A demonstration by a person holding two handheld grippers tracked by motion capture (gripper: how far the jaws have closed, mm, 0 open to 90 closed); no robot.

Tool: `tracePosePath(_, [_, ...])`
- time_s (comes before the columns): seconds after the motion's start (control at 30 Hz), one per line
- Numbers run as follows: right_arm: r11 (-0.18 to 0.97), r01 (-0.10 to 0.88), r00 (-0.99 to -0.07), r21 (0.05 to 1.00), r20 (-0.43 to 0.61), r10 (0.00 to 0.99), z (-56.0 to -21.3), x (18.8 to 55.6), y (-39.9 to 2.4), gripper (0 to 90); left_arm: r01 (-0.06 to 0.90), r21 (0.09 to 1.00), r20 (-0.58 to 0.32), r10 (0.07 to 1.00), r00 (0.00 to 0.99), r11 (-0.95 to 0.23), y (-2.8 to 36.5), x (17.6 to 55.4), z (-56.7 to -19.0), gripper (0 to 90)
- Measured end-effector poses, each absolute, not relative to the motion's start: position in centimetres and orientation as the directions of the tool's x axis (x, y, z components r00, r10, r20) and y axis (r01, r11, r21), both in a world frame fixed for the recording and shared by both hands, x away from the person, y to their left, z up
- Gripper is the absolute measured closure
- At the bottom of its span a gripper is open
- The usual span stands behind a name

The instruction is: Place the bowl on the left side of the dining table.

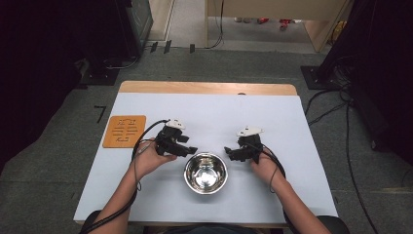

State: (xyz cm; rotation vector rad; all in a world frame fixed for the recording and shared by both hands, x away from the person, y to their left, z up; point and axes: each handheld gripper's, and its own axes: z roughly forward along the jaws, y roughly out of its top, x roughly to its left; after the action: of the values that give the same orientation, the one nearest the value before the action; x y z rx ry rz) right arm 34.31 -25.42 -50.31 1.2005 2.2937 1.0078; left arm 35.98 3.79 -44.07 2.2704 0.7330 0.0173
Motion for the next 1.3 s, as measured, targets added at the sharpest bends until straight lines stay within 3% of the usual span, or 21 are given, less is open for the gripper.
tracePosePath(1.3, [0.384, 0.561, -0.573, 0.734, 0.009, 0.819, -50.3, 34.3, -25.4, 11.8, 0.49, 0.657, -0.23, 0.467, 0.854, -0.572, 1.7, 34.7, -44.1, 43.0])
